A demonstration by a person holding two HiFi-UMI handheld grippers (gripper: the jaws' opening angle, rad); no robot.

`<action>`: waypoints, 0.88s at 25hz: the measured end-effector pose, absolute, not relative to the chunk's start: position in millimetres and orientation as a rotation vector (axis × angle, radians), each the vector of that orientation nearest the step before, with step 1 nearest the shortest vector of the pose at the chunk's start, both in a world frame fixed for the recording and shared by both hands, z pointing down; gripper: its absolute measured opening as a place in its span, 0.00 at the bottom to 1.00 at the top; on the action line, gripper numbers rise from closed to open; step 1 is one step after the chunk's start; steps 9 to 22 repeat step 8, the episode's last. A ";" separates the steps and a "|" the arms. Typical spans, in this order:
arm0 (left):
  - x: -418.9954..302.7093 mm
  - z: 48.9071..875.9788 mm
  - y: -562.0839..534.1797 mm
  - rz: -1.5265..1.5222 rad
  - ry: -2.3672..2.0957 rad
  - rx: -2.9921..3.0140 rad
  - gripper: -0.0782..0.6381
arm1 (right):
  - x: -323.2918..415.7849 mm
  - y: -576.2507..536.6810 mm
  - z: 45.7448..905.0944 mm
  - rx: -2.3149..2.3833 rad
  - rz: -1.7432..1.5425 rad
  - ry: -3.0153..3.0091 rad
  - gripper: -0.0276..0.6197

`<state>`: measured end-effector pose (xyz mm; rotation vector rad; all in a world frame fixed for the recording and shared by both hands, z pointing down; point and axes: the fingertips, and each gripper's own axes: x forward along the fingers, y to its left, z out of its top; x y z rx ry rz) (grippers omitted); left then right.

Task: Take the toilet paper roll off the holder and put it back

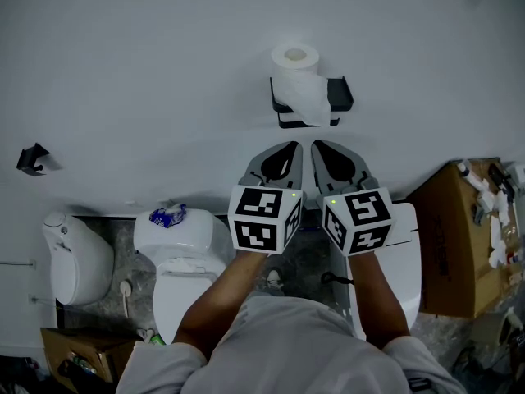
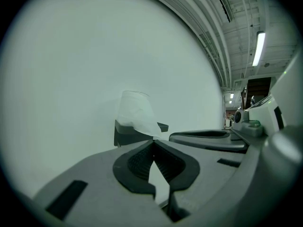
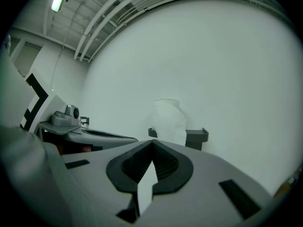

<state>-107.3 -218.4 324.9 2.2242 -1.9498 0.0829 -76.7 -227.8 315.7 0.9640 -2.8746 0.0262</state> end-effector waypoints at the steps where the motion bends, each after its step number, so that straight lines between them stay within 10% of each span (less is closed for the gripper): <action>1: -106.9 324.9 -218.4 0.082 -1.948 2.226 0.12 | -76.3 -227.7 316.1 0.965 0.026 -2.873 0.05; 22: -105.9 325.3 -217.9 0.083 -1.943 2.229 0.12 | -75.1 -226.8 317.0 0.970 0.027 -2.867 0.05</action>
